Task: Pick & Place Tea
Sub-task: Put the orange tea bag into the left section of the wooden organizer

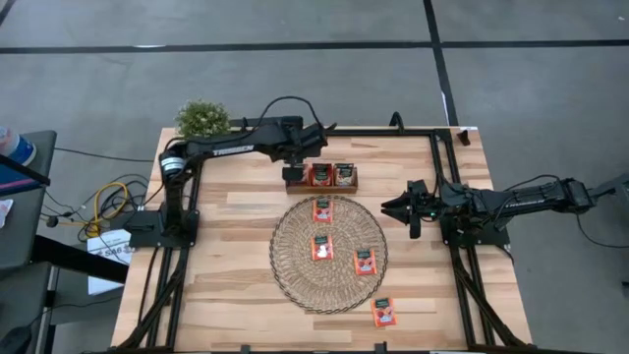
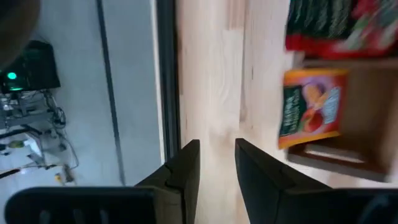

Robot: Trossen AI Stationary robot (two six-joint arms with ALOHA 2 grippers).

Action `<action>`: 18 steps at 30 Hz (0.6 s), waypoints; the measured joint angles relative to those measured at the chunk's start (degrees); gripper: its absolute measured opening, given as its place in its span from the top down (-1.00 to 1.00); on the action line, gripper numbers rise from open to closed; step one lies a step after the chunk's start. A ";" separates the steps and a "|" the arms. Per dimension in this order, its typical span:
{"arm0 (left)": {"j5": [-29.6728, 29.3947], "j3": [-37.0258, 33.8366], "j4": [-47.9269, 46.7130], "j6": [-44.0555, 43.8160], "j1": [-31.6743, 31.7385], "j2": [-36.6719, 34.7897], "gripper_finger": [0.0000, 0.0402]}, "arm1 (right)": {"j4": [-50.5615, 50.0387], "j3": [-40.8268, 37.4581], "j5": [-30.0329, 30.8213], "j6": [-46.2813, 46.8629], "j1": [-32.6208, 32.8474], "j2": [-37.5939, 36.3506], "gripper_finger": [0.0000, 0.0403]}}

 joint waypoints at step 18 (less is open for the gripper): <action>24.48 0.04 6.75 -10.04 -15.23 1.42 0.53 | 0.91 0.00 0.02 0.00 0.00 -0.02 0.52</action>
